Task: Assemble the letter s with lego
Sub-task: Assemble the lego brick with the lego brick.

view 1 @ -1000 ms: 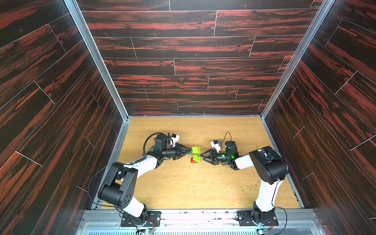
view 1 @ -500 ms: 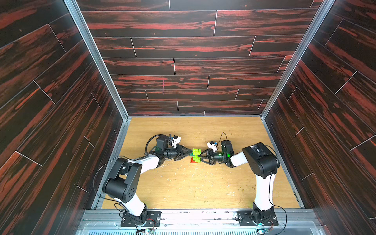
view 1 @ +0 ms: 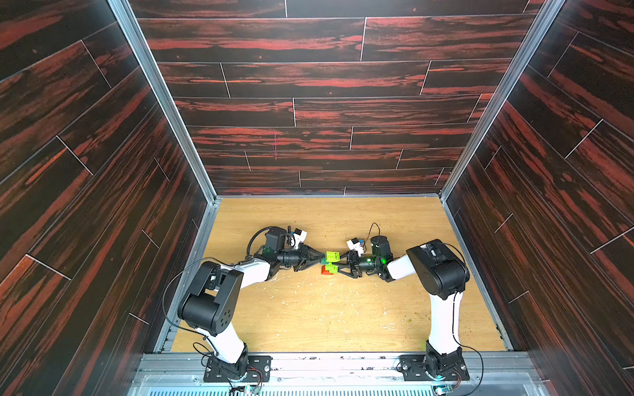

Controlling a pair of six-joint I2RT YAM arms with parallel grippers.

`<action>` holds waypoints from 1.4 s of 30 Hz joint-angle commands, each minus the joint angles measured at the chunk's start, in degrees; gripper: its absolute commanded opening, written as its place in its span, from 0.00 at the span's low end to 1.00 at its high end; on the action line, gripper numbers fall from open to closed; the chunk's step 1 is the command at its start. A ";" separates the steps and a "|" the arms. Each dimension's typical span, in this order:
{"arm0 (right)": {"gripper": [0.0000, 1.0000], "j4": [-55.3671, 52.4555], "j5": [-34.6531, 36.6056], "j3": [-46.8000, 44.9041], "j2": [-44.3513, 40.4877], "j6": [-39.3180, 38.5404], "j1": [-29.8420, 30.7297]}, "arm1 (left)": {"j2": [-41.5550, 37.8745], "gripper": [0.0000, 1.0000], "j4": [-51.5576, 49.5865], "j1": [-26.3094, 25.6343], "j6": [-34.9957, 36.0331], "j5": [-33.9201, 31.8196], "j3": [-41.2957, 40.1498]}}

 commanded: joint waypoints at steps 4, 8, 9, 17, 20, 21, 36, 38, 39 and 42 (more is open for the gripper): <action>0.65 -5.04 1.05 0.53 3.81 -3.07 0.53 | 1.61 0.14 1.08 -0.11 1.94 1.16 1.20; 0.62 -6.03 1.24 0.58 4.07 -3.92 0.57 | 2.43 0.14 4.01 -0.11 0.36 1.49 0.83; 0.61 -6.11 1.31 0.58 4.16 -3.89 0.53 | 3.59 0.14 4.45 -0.11 0.10 1.58 0.82; 0.56 -6.39 1.51 0.14 4.42 -4.91 0.58 | 7.29 0.14 9.89 -0.11 -2.10 2.54 0.12; 0.56 -5.95 1.60 -0.29 4.45 -4.75 0.62 | 9.13 0.14 12.80 -0.11 -3.87 2.99 -0.12; 0.56 -5.87 1.52 -0.38 4.47 -4.64 0.59 | 9.60 0.14 14.54 -0.11 -4.85 3.24 -0.45; 0.54 -4.52 1.51 -1.53 4.95 -4.38 0.68 | 11.28 0.14 14.17 0.48 -4.13 3.71 -1.03; 0.54 -4.88 1.71 -1.53 4.95 -4.60 0.67 | 11.16 0.14 13.76 0.98 -3.82 3.71 -1.20; 0.54 -4.88 1.69 -1.53 4.95 -4.63 0.62 | 11.16 0.14 13.18 1.01 -3.47 3.71 -1.09; 0.54 -5.43 1.69 -1.36 4.91 -4.96 0.56 | 11.67 0.14 12.73 1.01 -3.06 3.79 -0.93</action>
